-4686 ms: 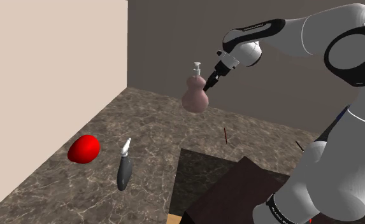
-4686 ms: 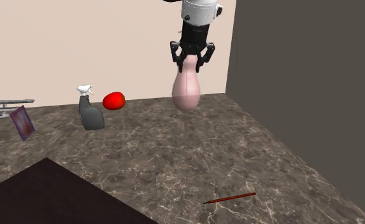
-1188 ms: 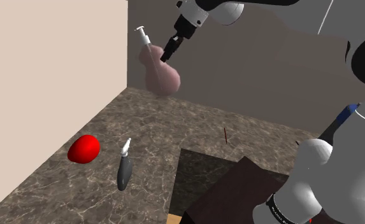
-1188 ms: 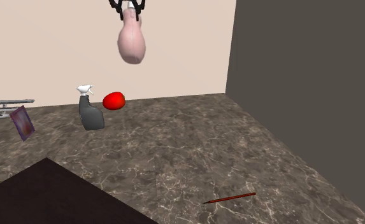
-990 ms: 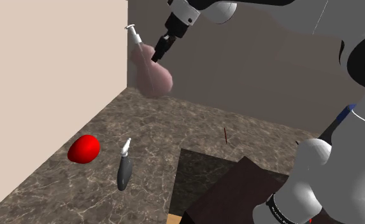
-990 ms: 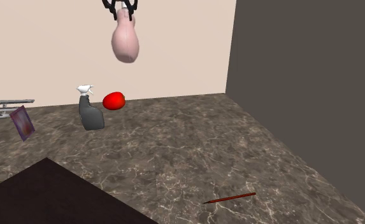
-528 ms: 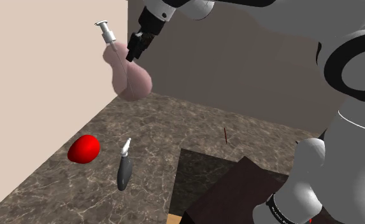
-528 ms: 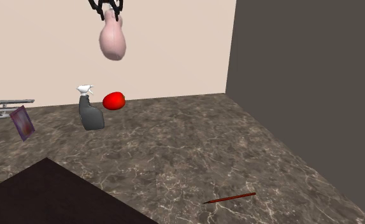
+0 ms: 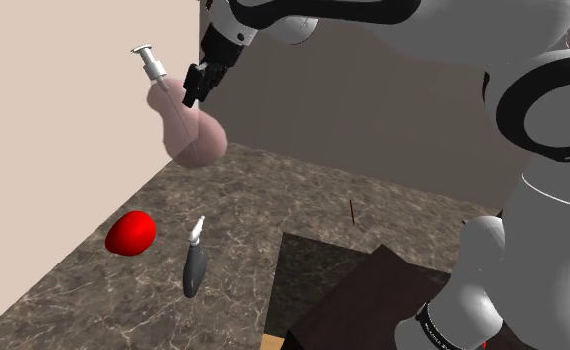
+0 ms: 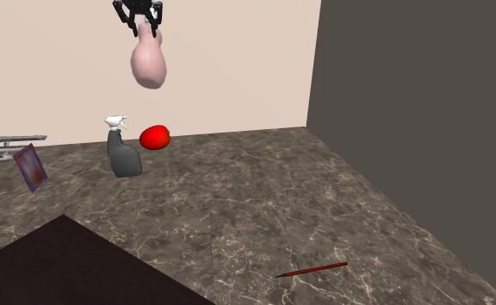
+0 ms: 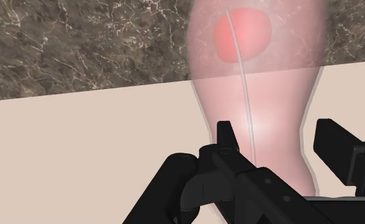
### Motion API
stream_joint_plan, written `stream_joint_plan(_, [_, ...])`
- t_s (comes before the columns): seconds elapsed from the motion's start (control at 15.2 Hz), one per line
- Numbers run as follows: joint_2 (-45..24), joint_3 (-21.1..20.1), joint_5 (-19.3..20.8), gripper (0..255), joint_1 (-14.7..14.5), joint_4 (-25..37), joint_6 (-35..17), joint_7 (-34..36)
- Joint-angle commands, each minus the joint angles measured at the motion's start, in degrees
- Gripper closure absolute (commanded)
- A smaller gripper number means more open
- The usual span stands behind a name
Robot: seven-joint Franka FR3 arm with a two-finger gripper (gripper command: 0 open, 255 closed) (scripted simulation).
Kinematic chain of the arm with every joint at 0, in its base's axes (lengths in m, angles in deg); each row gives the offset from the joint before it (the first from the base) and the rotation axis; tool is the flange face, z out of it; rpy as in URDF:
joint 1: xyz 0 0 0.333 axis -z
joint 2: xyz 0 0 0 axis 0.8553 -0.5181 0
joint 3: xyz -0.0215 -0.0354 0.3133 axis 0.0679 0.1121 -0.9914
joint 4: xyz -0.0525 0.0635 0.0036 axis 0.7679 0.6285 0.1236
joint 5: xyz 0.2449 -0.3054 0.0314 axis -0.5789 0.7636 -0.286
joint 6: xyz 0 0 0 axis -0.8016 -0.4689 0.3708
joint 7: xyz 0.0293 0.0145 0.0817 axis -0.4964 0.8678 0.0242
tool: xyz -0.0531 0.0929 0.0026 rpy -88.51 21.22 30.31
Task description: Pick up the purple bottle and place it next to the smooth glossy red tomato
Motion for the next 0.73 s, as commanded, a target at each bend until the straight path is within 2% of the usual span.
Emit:
stream_joint_plan(0.0, [0.3, -0.04, -0.08, 255, -0.11, -1.71, -1.55, -0.28])
stream_joint_plan(0.66, [-0.04, -0.47, -1.26, 255, -0.36, -8.88, -8.92, -2.01])
